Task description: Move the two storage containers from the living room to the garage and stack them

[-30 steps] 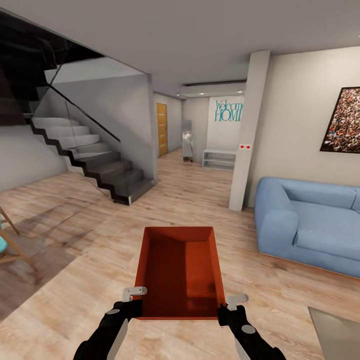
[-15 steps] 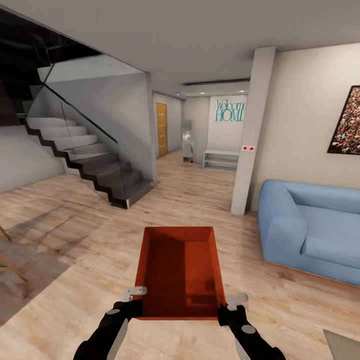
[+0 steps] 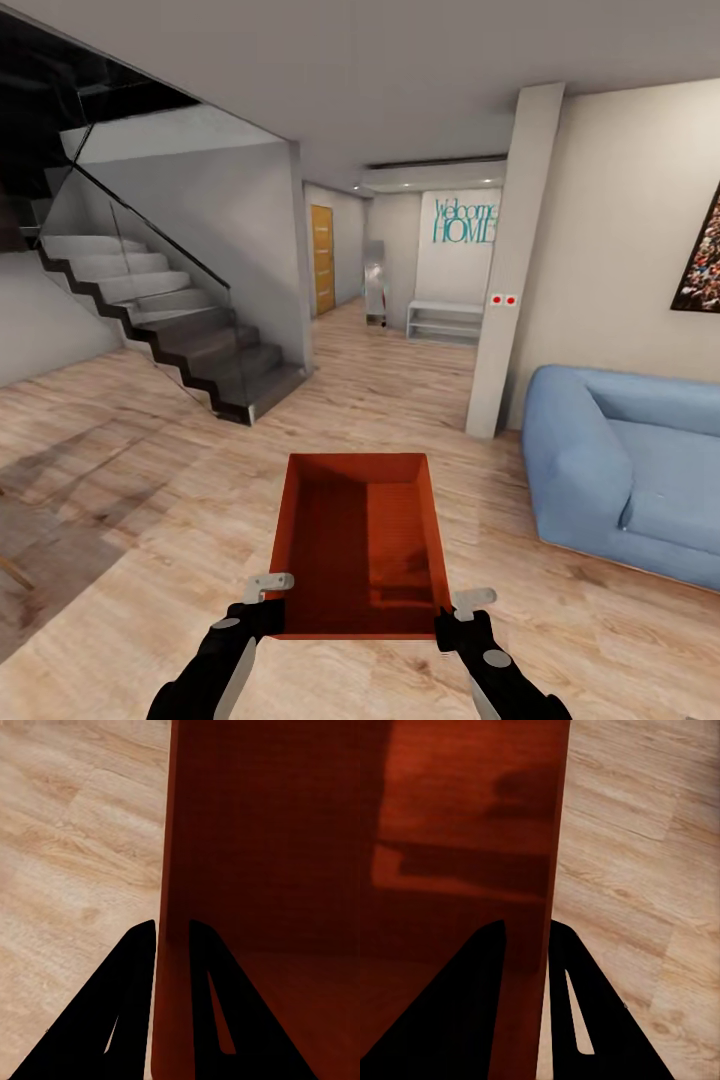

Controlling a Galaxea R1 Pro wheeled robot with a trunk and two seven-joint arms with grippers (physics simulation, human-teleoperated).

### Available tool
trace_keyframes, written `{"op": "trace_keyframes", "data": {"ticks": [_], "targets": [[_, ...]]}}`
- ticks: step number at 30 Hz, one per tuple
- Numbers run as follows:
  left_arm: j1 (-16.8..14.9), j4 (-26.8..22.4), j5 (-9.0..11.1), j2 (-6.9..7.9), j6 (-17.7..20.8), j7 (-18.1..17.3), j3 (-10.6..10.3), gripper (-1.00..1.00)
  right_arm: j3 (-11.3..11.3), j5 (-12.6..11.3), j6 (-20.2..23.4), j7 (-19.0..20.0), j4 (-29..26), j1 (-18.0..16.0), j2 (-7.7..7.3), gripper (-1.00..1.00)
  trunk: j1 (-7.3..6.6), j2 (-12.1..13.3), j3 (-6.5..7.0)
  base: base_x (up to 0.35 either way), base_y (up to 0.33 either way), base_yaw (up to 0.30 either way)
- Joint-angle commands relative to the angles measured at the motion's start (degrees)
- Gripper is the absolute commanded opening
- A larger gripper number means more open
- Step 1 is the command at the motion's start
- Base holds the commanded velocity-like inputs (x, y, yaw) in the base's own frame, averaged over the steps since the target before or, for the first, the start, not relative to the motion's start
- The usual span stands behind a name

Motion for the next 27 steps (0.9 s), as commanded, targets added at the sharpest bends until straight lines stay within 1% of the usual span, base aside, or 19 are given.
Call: {"op": "trace_keyframes", "data": {"ticks": [1,20,27], "targets": [[0.0,-0.1,-1.1,1.03,0.5,1.5,0.6,-1.00,-0.1,-0.8,-0.1,4.9,-0.5,-0.1,-0.07,-1.00,0.05,0.0,-0.02,0.326,0.000,0.000],[0.0,-0.1,-1.1,0.95,0.4,1.5,0.6,-1.00,-0.1,-0.8,-0.1,4.9,-0.5,-0.1,-0.07,-1.00,0.05,0.0,-0.02,0.326,0.000,0.000],[0.0,1.9,-1.1,0.93,0.2,1.5,0.2,-1.00,-0.1,-0.8,-0.1,4.9,-0.5,-0.1,-0.07,-1.00,0.05,0.0,-0.02,0.326,0.000,0.000]]}}
